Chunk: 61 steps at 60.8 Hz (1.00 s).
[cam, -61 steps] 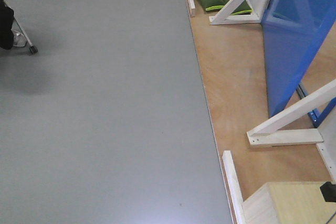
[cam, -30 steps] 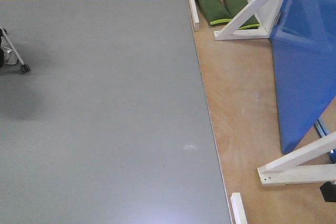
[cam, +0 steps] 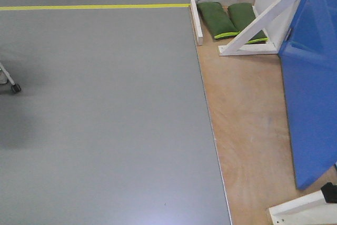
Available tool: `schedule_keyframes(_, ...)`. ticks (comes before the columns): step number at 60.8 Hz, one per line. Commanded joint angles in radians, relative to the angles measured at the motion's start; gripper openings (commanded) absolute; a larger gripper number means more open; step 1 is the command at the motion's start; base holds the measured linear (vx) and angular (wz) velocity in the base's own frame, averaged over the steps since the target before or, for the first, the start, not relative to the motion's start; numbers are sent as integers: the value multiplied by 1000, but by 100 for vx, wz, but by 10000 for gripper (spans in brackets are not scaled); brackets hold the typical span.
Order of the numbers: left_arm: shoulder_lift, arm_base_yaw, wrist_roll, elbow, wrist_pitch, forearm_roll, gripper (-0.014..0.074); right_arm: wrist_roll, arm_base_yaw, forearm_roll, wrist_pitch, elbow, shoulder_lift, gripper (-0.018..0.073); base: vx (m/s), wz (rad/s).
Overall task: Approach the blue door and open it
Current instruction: 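Turn and stop the base alongside the blue door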
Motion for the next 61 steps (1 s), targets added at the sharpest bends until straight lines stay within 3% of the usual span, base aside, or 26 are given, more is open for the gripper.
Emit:
schedule_keyframes(1,-18,-2,-3,5,-86,-8,70,-4,-5,-4,-84,20,-20,2,32,1)
schedule_keyframes(61,-18,-2,-3,5,-86,-8,70,-4,-5,-4,-84,20,-19,2,20,-2)
